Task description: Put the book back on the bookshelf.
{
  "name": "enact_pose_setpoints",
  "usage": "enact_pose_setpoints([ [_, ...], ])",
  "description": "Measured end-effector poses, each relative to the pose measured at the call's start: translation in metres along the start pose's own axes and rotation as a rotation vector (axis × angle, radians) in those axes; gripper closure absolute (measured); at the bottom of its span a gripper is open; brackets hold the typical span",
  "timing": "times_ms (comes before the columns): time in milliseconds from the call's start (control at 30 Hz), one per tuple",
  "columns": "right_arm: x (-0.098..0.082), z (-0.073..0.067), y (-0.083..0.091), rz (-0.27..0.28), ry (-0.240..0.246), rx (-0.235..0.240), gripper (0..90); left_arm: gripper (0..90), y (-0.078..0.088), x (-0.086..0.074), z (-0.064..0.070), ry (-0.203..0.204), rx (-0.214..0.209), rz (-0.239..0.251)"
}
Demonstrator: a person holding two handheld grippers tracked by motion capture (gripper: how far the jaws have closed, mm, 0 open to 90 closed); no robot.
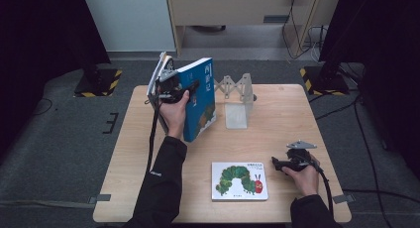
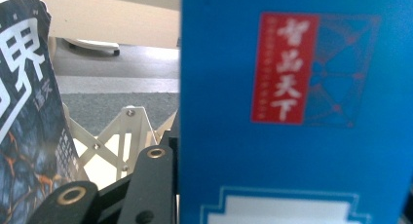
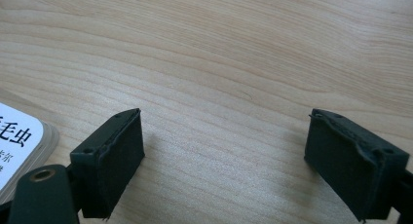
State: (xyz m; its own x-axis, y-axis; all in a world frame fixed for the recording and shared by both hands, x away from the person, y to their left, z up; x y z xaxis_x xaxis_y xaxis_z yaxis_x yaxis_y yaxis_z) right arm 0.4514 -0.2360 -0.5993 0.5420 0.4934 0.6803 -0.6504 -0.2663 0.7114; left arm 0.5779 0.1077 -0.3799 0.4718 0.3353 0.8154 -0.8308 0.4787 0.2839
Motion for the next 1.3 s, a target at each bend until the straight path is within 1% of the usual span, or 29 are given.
enact_pose_setpoints([
  [33, 0.000, 0.000, 0.000, 0.001, 0.000, 0.001, 13.9, 60.3, -0.002, -0.001, -0.001, -0.008, 0.007, 0.006],
  [67, 0.000, 0.000, 0.000, 0.002, 0.000, 0.003, 13.7, 60.3, -0.004, -0.002, -0.001, -0.007, 0.009, 0.008],
  [167, 0.000, 0.000, 0.000, 0.001, 0.001, 0.005, 13.6, 60.1, -0.011, -0.003, -0.005, 0.007, 0.028, 0.021],
  [267, 0.000, 0.000, 0.000, 0.002, 0.000, 0.006, 13.5, 60.1, -0.016, -0.006, -0.009, 0.019, 0.036, 0.028],
  [333, 0.000, 0.000, 0.000, 0.003, 0.001, 0.006, 13.5, 60.0, -0.018, -0.009, -0.011, 0.024, 0.043, 0.026],
  [433, 0.000, 0.000, 0.000, 0.003, 0.001, 0.006, 13.5, 60.0, -0.023, -0.016, -0.013, 0.015, 0.056, 0.011],
  [500, 0.000, 0.000, 0.000, 0.003, 0.001, 0.006, 13.5, 59.8, -0.024, -0.020, -0.013, 0.015, 0.058, 0.005],
  [533, 0.000, 0.000, 0.000, 0.002, 0.002, 0.006, 13.5, 59.7, -0.024, -0.021, -0.012, 0.007, 0.056, 0.007],
  [667, 0.000, 0.000, 0.000, 0.003, 0.001, 0.007, 13.4, 59.4, -0.023, -0.024, -0.006, -0.010, 0.051, 0.010],
  [733, 0.000, 0.000, 0.000, 0.004, 0.004, 0.006, 13.4, 59.4, -0.021, -0.029, -0.002, -0.035, 0.042, 0.004],
  [800, 0.000, 0.000, 0.000, 0.003, 0.002, 0.007, 13.4, 59.2, -0.019, -0.032, 0.001, -0.048, 0.039, 0.001],
  [1000, 0.000, 0.000, 0.000, 0.007, 0.008, 0.002, 13.1, 59.1, -0.013, -0.044, 0.008, -0.065, 0.019, -0.022],
  [1133, 0.000, 0.000, 0.000, 0.004, 0.007, 0.004, 13.1, 59.4, -0.009, -0.055, 0.009, -0.072, 0.012, -0.038],
  [1200, 0.000, 0.000, 0.000, 0.005, 0.008, 0.004, 13.0, 59.5, -0.005, -0.058, 0.009, -0.065, 0.002, -0.040],
  [1300, 0.000, 0.000, 0.000, 0.004, 0.006, 0.004, 12.9, 59.5, 0.001, -0.061, 0.011, -0.092, 0.007, -0.045],
])
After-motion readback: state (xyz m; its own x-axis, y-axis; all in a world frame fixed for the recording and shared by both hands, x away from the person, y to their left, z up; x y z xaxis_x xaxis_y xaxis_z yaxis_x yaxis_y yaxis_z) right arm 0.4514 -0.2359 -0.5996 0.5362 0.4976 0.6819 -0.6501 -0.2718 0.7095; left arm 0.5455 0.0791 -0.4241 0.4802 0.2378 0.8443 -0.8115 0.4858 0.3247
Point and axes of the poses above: each handheld gripper's, and its own axes: y roughly backward along the jaws, x roughly out of its top, z roughly to its right, the point moved 9 cm from there along -y, roughly forward along the jaws, and after that the axes turned 15 degrees about y, right-handed, at the moved point
